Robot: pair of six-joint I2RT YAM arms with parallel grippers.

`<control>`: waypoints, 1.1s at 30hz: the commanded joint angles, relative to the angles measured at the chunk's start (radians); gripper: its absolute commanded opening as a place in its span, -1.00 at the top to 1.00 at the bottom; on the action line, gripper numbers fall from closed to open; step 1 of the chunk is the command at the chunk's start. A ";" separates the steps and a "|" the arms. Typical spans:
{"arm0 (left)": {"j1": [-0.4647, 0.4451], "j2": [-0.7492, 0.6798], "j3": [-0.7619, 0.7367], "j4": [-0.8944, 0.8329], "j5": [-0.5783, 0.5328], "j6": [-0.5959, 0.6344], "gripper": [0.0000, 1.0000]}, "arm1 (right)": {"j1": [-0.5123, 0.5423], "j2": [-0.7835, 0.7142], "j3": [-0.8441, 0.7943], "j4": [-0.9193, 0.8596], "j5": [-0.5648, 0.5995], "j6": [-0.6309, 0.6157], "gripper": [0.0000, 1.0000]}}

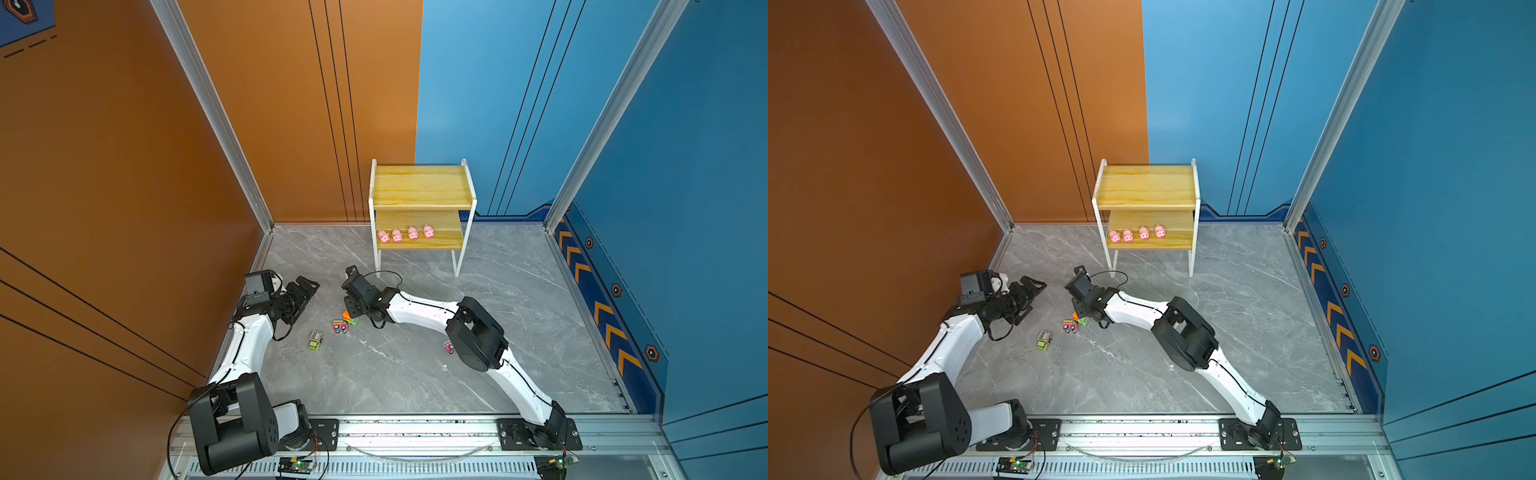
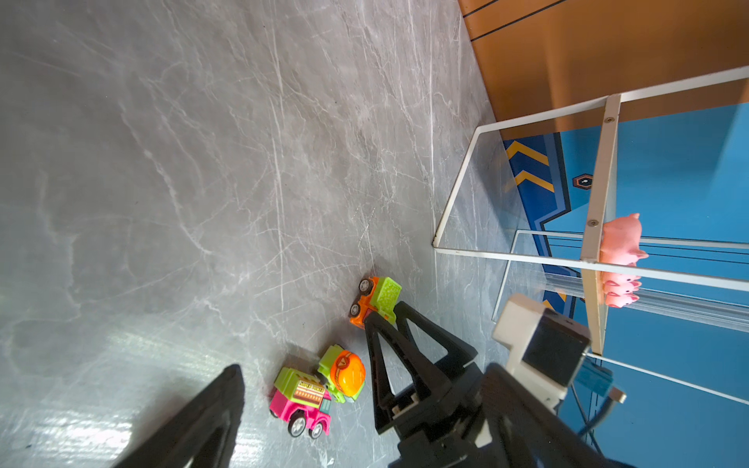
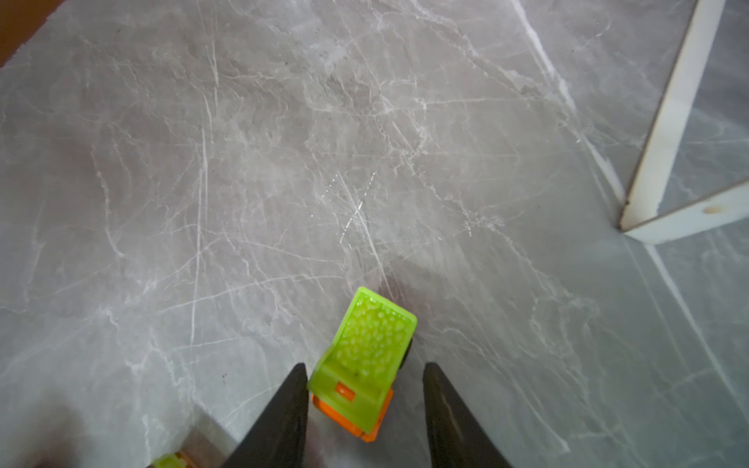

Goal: Place and organize the plastic toys onto the shelf
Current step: 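Move the right gripper over the green-and-orange dump truck on the floor, then close the right gripper on the dump truck's green bed and lift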

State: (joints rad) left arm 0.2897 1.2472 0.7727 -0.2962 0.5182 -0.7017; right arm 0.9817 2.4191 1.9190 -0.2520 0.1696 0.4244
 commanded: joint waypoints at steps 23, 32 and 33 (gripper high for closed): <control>0.006 -0.014 -0.019 0.028 0.037 -0.012 -0.85 | -0.034 -0.280 -0.474 0.321 -0.101 -0.147 0.43; 0.006 -0.012 -0.018 0.039 0.045 -0.018 -0.85 | -0.087 -0.493 -0.867 0.523 -0.242 -0.300 0.37; 0.006 -0.012 -0.018 0.040 0.043 -0.018 -0.85 | -0.089 -0.499 -0.890 0.538 -0.247 -0.308 0.36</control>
State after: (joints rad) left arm 0.2897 1.2472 0.7719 -0.2729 0.5365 -0.7094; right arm 0.8902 1.9533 1.0809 0.1967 -0.0250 0.1917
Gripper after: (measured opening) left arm 0.925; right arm 0.317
